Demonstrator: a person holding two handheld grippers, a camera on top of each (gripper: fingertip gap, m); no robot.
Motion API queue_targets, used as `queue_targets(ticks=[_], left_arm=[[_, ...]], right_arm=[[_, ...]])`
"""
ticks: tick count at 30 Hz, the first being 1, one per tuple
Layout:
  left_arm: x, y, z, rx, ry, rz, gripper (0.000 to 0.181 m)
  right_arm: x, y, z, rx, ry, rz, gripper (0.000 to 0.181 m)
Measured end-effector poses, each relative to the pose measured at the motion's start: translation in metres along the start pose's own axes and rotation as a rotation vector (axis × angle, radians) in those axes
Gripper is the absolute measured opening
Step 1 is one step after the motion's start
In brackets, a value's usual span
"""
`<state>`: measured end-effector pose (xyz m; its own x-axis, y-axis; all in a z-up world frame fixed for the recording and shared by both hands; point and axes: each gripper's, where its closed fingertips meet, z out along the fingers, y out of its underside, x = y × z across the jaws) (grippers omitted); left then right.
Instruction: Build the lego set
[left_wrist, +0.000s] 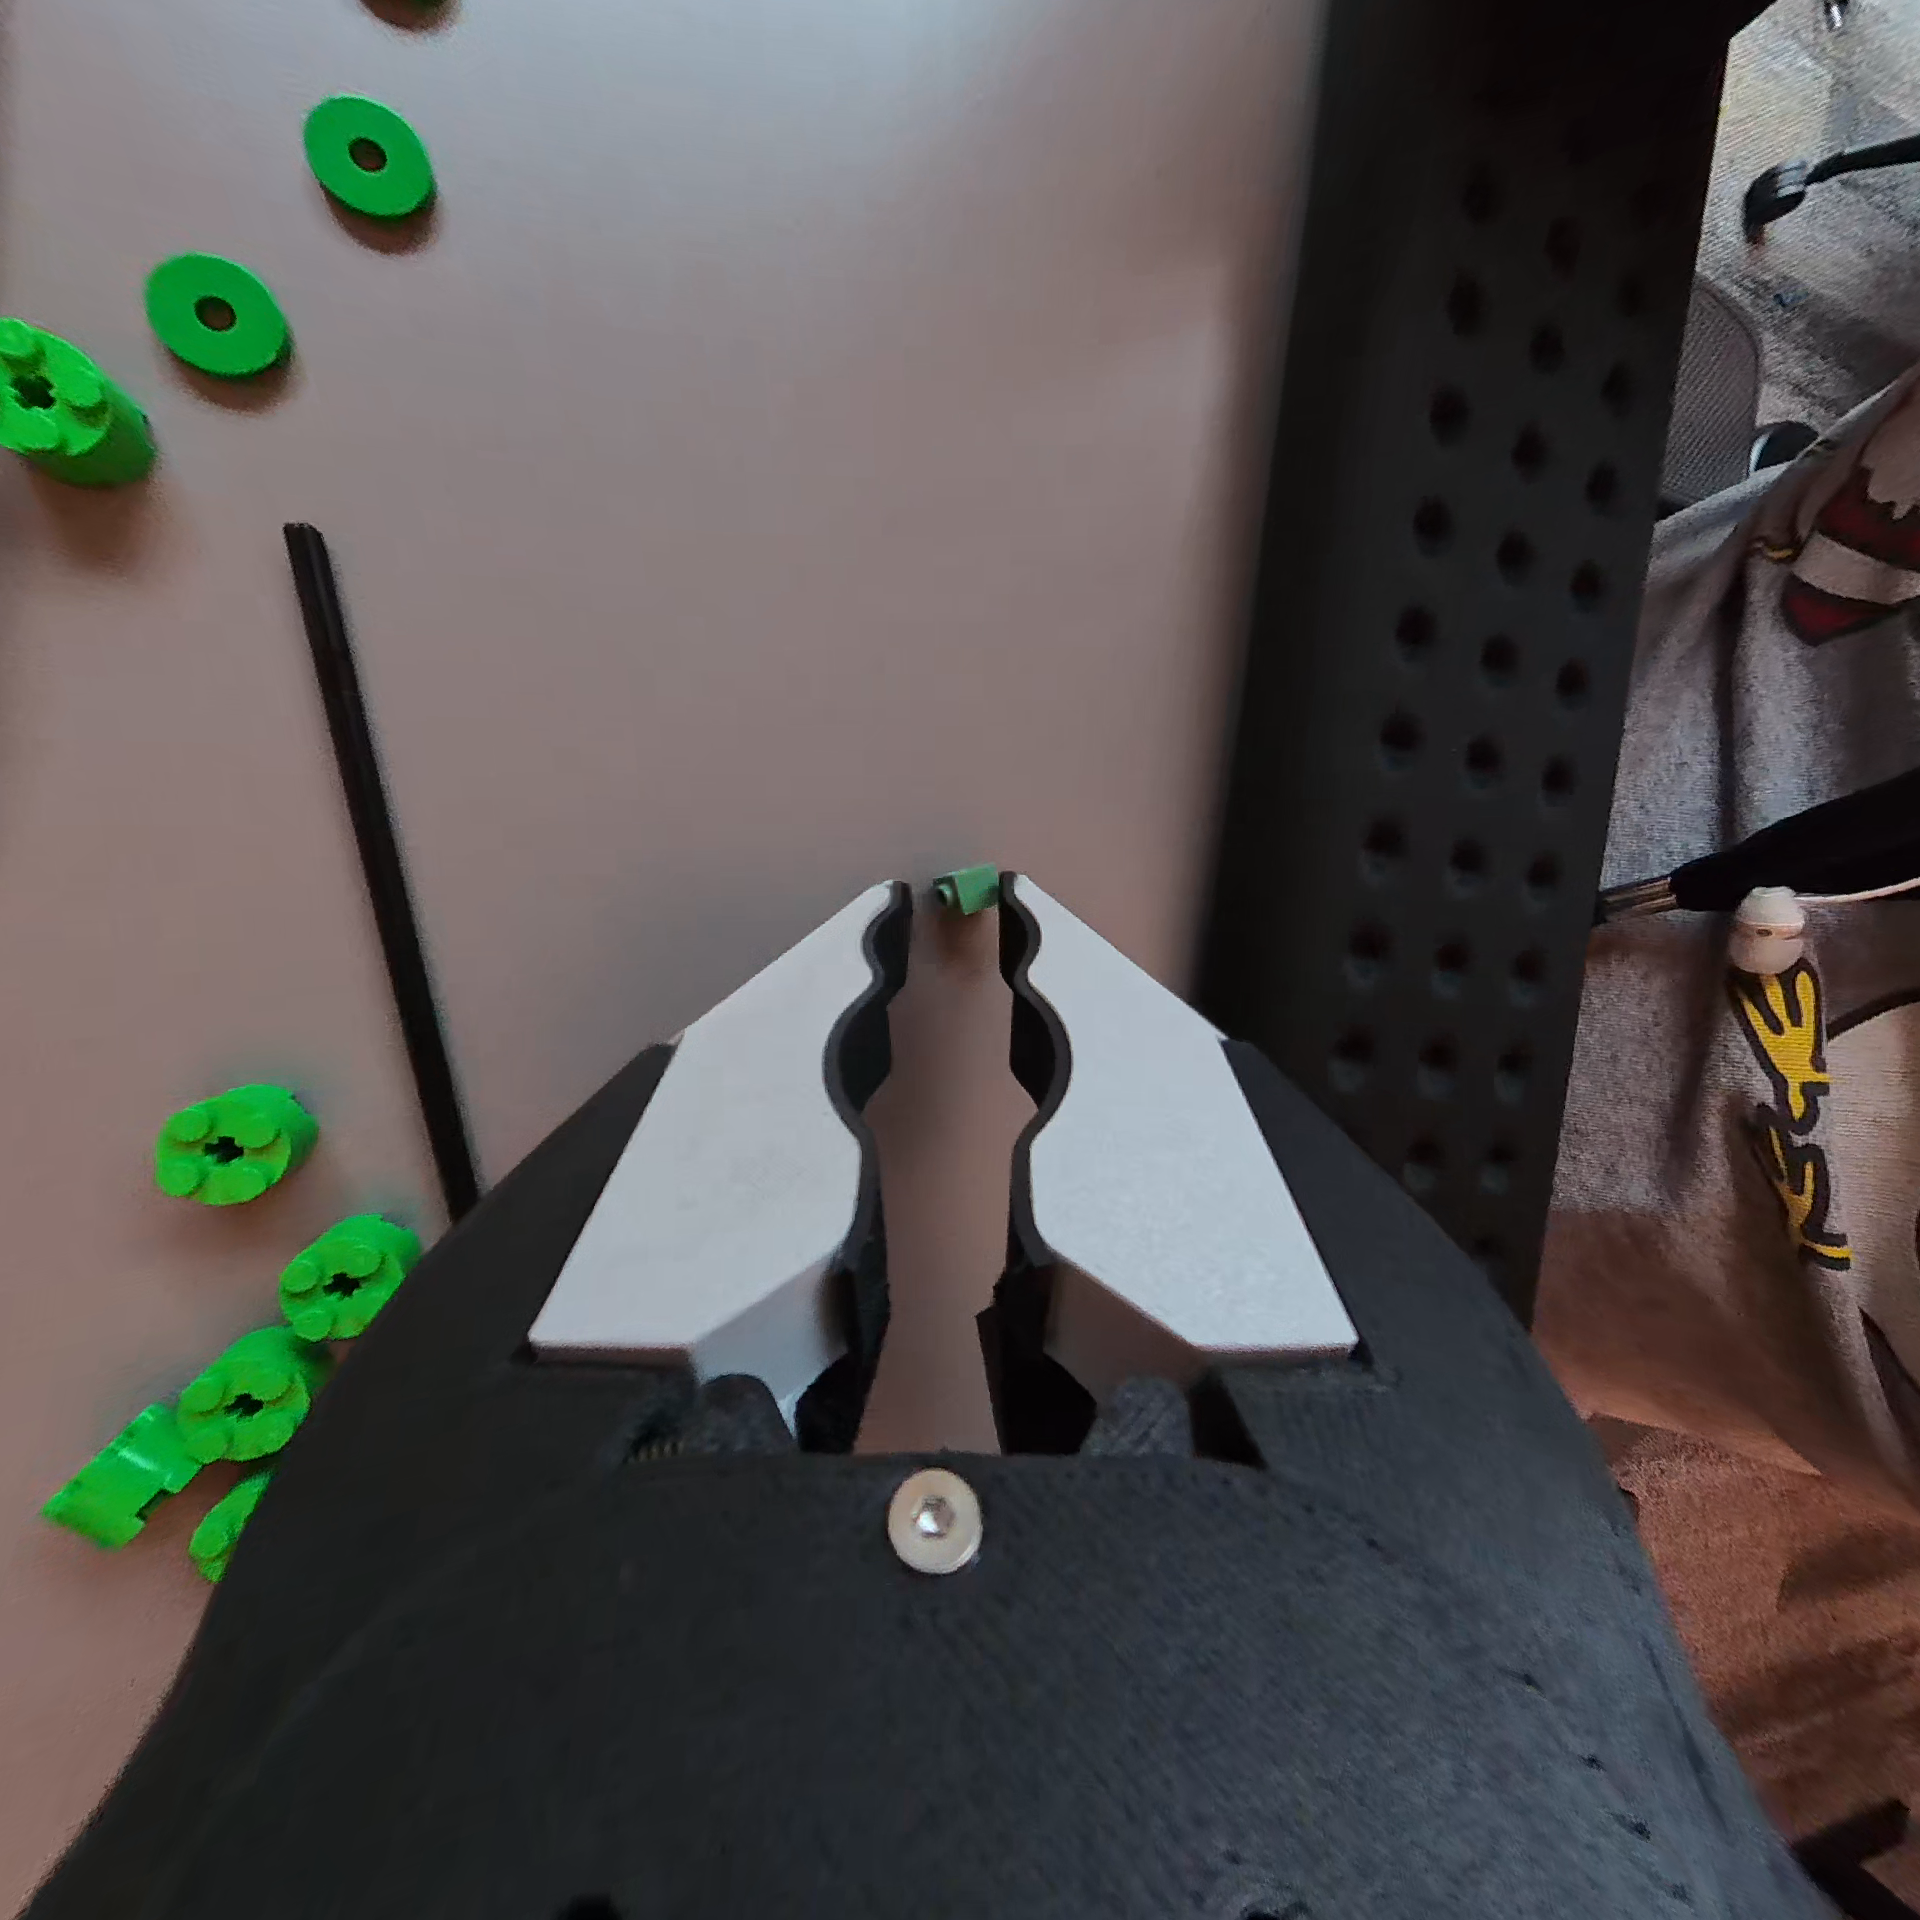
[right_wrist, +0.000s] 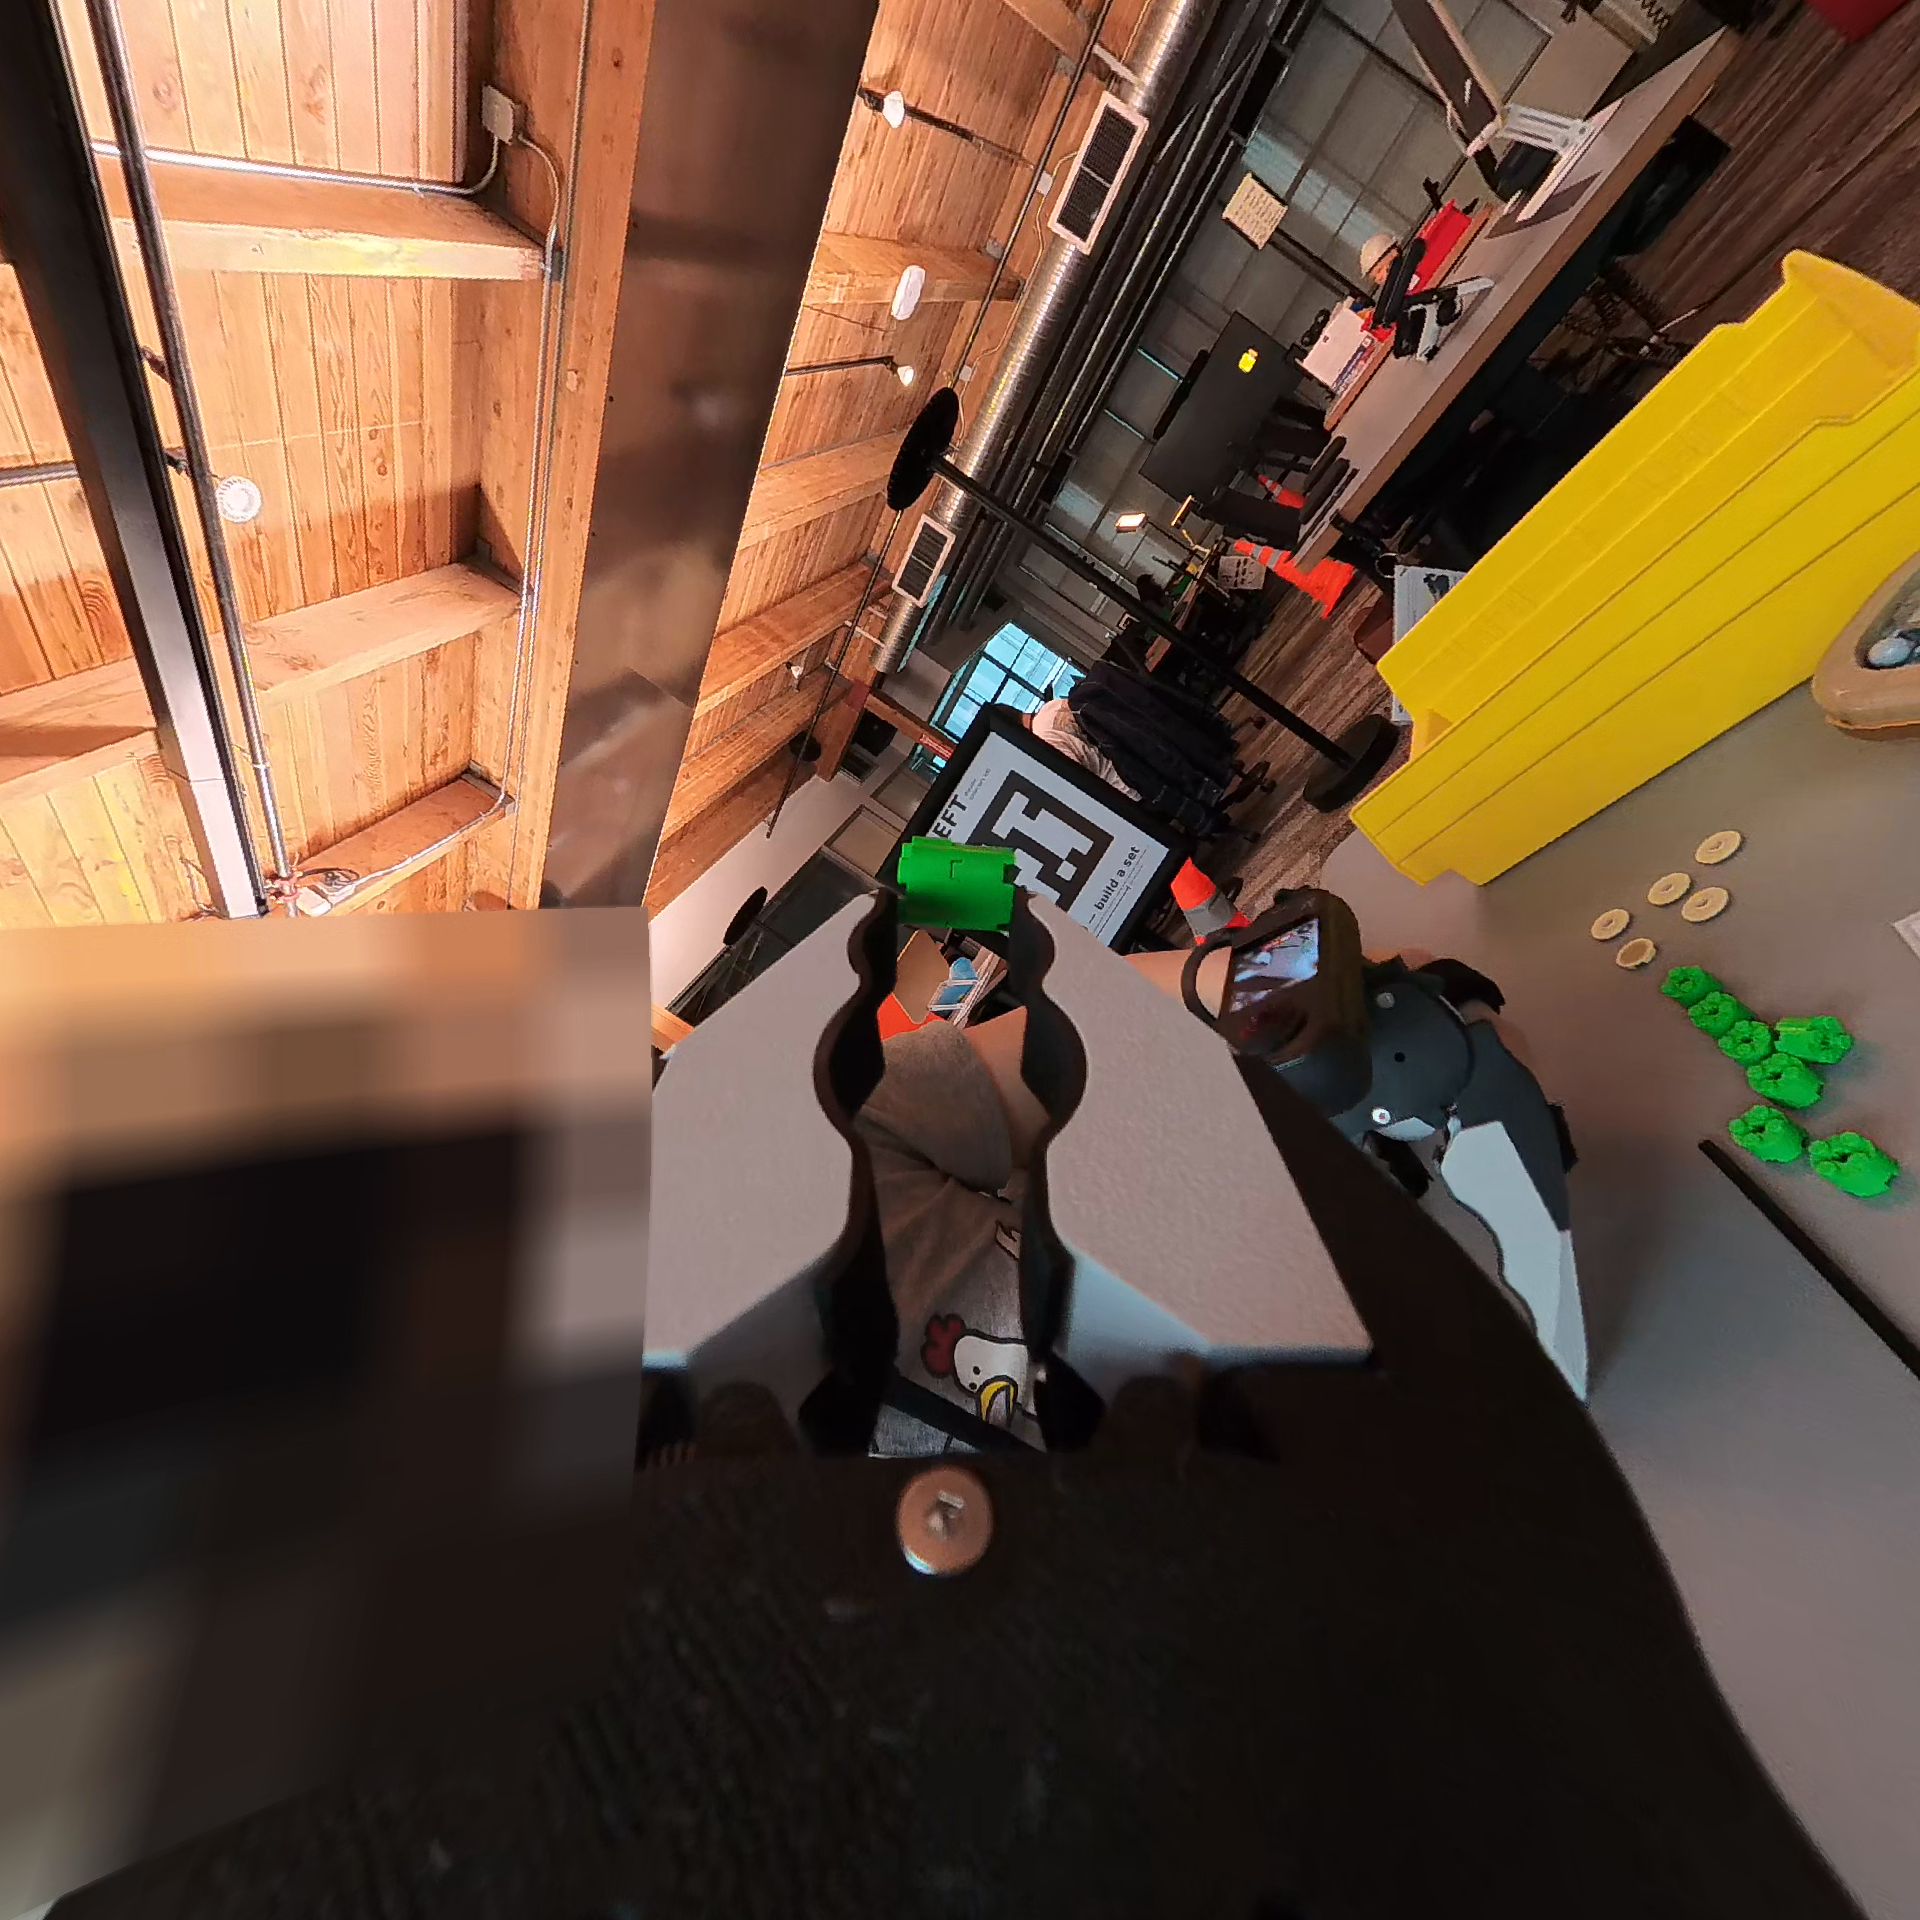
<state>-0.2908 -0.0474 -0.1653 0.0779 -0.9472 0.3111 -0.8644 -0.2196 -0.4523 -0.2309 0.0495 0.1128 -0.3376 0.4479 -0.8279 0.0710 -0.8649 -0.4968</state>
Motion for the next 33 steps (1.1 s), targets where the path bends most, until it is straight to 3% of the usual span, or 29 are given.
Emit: queue_targets(ticks=[2, 7, 13, 17, 25, 31, 33], left_arm=[[-0.001, 0.0, 0.001, -0.004, -0.009, 0.016, 0.007], [-0.002, 0.0, 0.002, -0.001, -0.062, 0.081, 0.006], [-0.012, 0.007, -0.004, -0.089, -0.306, 0.506, 0.006], [-0.012, 0.008, -0.005, -0.088, -0.352, 0.67, 0.006], [-0.027, 0.009, -0.015, -0.047, -0.35, 0.445, 0.03], [-0.003, 0.011, -0.014, 0.013, -0.201, -0.065, 0.011], [0.0, 0.017, -0.009, -0.017, -0.195, -0.115, 0.01]], right_arm=[[0.0, 0.0, 0.0, 0.0, -0.001, 0.001, 0.02], [0.0, 0.001, 0.0, -0.003, -0.001, -0.001, 0.02], [0.0, 0.001, 0.001, -0.004, -0.003, 0.002, 0.02], [0.0, 0.001, 0.002, -0.006, -0.003, 0.001, 0.02], [0.0, 0.001, 0.001, -0.005, -0.004, 0.0, 0.02], [0.0, -0.002, -0.001, 0.008, -0.006, 0.0, 0.02], [0.0, -0.002, -0.001, 0.008, -0.008, 0.001, 0.02]])
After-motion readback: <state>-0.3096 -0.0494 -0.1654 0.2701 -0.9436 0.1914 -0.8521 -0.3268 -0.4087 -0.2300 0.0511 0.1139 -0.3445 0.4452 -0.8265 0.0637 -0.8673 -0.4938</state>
